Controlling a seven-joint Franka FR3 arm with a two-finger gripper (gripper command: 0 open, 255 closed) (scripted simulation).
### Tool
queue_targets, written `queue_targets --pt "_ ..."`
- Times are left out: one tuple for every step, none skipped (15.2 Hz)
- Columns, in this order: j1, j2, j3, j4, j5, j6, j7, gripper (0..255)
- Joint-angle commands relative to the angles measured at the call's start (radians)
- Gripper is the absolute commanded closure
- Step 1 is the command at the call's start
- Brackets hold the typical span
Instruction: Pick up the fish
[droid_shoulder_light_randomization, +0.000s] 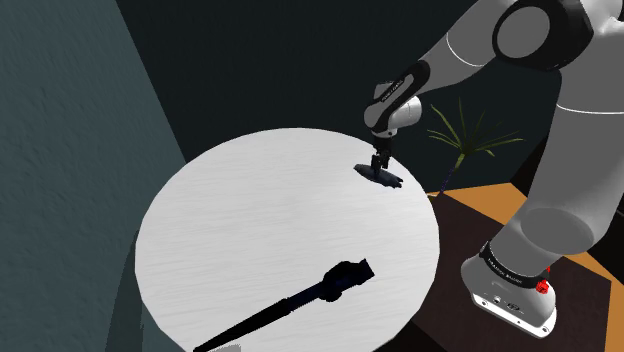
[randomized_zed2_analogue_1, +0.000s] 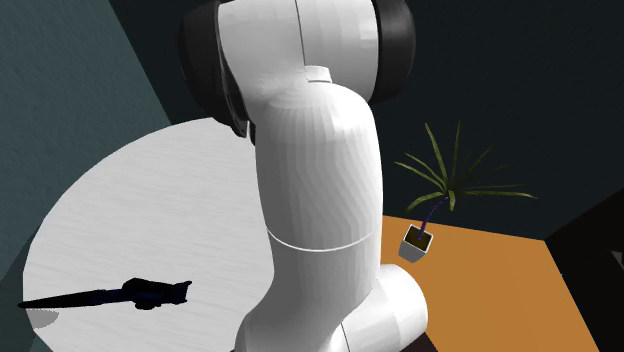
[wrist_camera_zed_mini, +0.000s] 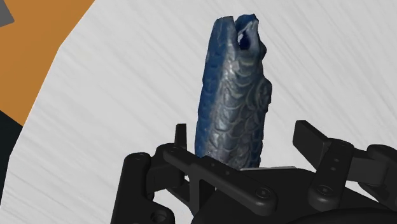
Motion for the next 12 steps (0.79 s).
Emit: queue_targets --pt "-0.004 0.025 0.004 0.001 0.009 0.024 -0.008 0" --pt "-0.006 0.045 0.007 0.003 0.016 0.041 -0.013 0" --pt "-0.006 0.045 0.008 0.003 0.016 0.041 -0.013 0" --pt "-0.006 0.045 0.008 0.003 0.016 0.041 -0.013 0" --pt "-0.007 0.045 0.007 0.001 0.016 0.043 -0.014 255" --pt "-0.007 0.045 0.007 0.002 0.016 0.042 -0.014 255" --pt "-0.007 0.045 0.007 0.001 0.016 0.043 -0.014 255" --pt "-0.006 0.045 0.007 0.001 0.016 0.043 -0.014 255" --pt "-0.006 0.045 0.008 0.0 0.016 0.044 -0.014 255" --pt "-0.006 0.044 0.007 0.0 0.016 0.043 -0.014 255" --pt "-0.007 0.045 0.007 0.001 0.016 0.043 -0.014 255" --pt "-0.006 0.044 0.007 0.0 0.016 0.043 -0.014 255"
